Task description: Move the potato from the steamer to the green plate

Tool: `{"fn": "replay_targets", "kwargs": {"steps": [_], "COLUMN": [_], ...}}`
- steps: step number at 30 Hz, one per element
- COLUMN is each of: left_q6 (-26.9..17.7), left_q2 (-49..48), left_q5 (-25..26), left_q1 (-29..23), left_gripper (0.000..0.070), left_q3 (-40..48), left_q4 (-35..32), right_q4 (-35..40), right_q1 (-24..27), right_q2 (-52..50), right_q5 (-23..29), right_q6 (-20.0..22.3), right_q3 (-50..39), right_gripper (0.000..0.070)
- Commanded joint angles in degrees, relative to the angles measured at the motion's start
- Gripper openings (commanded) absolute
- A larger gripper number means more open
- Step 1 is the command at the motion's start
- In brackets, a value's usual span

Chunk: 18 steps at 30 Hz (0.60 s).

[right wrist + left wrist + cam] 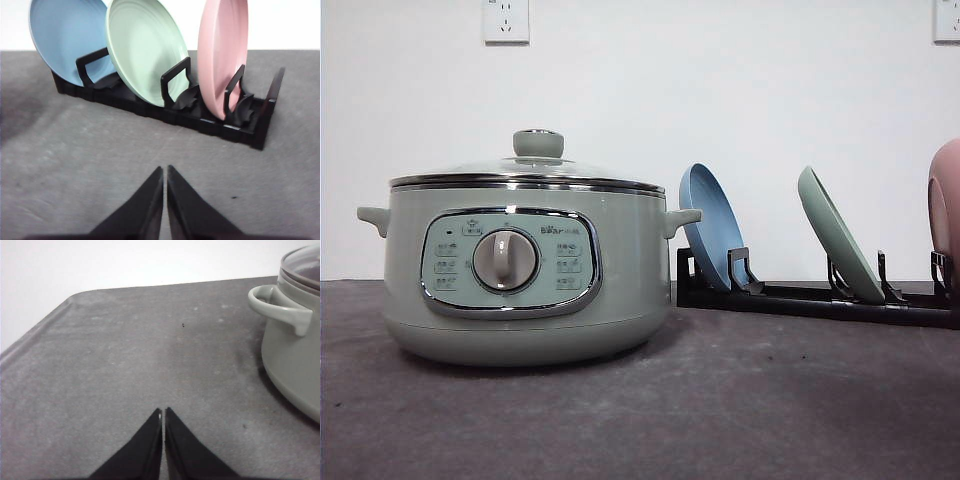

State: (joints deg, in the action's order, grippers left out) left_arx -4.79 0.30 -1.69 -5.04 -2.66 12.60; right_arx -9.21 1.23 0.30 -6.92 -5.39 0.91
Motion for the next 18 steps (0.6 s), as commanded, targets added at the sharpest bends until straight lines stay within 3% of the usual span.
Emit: {"fn": "replay_targets", "kwargs": {"steps": [1,4,8,18], "left_q6": [5.6,12.8,20.8,29.3], "left_q2": [-0.1,-0.1,-0.1,-0.1], "left_q5": [-0.2,-0.2,-0.2,1.1], "left_q1": [-0.2,-0.2,-0.2,-0.2], "left_gripper": [0.0,0.0,0.0,0.0], "left_q3": [1.0,1.0,0.9,-0.1], "left_q4": [0.6,-1.1,-1.9,-1.9], "right_q4": [0.2,0.2,-0.3,0.2], "right_q1": [0.0,0.0,0.0,0.0], "right_q2": [-0.1,-0.1,-0.1,-0.1], "right_q5": [-1.5,-4.8,-5.1,-6.2], "right_q6": [-6.6,-11.2,-12.8,-18.3], "right_q3": [-0.2,-0.2,-0.2,0.1], "right_gripper": [0.0,0.0,0.0,0.0]}}
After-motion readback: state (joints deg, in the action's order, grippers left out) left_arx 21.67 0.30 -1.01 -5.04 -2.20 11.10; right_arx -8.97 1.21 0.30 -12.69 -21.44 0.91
